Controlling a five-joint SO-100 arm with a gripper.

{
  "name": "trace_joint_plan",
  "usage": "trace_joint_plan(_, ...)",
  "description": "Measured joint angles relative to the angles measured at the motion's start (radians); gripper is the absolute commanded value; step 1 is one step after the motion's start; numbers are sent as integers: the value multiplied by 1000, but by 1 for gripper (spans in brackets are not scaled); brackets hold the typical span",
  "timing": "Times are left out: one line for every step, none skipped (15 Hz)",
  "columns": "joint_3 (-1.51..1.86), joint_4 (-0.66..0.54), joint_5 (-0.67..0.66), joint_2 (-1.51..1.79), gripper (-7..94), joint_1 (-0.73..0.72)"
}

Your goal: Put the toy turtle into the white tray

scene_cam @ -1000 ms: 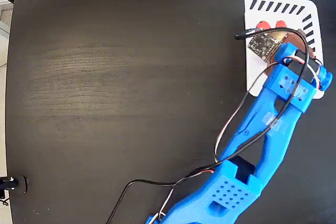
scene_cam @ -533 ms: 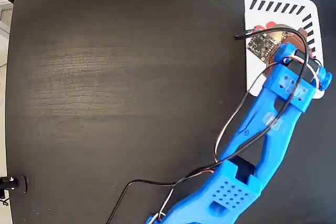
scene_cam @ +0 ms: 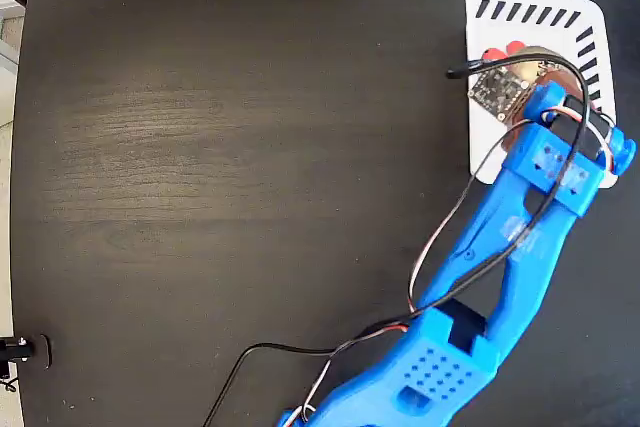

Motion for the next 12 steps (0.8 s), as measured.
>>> trace_joint_plan(0,0,9,31,13,0)
trace_joint_plan(2,0,11,63,8,0)
trace_joint_plan(11,0,12,100,0,0)
trace_joint_plan(34,0,17,140,0,-2)
trace_joint_plan(66,0,26,186,0,-3)
trace_joint_plan(112,-2,37,241,0,-15)
trace_joint_plan(172,-11,44,302,0,-28)
trace_joint_plan(253,-28,44,380,0,-52)
trace_joint_plan(341,-66,44,469,0,-81)
trace_joint_plan(431,-100,44,565,0,-117)
trace_joint_plan(526,-135,51,666,0,-161)
trace_joint_plan(617,-169,60,761,0,-215)
